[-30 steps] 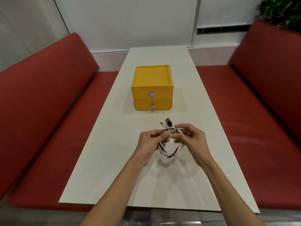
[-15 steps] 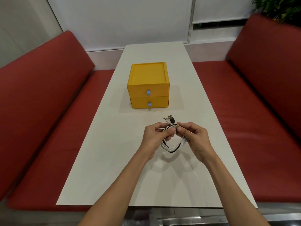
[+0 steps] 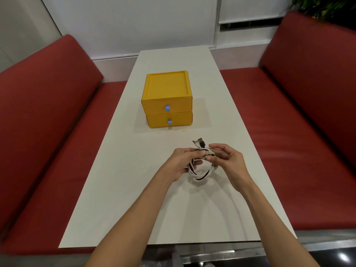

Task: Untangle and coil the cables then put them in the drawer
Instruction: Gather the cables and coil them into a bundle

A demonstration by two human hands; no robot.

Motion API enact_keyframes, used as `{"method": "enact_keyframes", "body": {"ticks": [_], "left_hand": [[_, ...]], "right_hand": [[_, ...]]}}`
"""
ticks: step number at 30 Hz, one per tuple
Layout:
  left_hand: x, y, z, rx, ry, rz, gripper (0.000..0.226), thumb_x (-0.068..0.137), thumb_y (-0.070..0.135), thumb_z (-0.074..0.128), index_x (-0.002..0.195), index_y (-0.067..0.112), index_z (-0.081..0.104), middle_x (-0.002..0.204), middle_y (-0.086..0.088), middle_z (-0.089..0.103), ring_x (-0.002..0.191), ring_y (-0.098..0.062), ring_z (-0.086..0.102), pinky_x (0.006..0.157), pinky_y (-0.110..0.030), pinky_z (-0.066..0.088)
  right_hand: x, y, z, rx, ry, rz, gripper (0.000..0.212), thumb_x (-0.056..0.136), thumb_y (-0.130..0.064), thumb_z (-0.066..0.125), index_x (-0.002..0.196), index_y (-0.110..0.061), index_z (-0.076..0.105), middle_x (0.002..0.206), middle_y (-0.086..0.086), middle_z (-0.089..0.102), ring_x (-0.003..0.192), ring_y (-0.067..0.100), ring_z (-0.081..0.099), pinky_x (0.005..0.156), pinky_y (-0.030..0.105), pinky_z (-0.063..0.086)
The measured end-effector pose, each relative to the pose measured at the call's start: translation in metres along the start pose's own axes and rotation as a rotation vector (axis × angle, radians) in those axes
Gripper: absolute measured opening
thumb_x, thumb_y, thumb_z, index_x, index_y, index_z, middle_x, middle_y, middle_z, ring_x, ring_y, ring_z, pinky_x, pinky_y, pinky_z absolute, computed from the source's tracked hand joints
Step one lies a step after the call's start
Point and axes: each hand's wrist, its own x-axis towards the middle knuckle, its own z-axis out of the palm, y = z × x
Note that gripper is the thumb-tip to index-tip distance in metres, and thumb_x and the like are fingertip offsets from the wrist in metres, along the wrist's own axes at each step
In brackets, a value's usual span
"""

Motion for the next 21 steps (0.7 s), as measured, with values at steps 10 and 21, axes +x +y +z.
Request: {"method": "enact_keyframes", "body": {"ticks": [10,21], "left_hand": [[0.015,-0.006,0.01,0.084,0.016,-0.004,0.029,0.08,0.016,0.076,0.107,0.007,0.07,0.095,-0.006,0.072,0.086,-0.018,0.067,0.074,-0.024,0.051],[0.029,-0.013,0.022,-0.072,0.116,0.061,0.014,0.08,0.001,0.074,0.09,0.005,0.066,0.082,-0.013,0.07,0.064,-0.019,0.07,0.059,-0.028,0.058]], "right_hand": [[0.012,-0.006,-0.029,-0.249,-0.047,0.073,0.025,0.069,0.007,0.078,0.09,-0.005,0.071,0.082,0.007,0.072,0.075,0.012,0.068,0.07,0.018,0.052],[0.022,-0.01,-0.022,-0.288,-0.028,-0.031,0.019,0.075,-0.001,0.076,0.091,-0.007,0.069,0.078,0.002,0.069,0.064,0.008,0.059,0.061,0.017,0.047]]}}
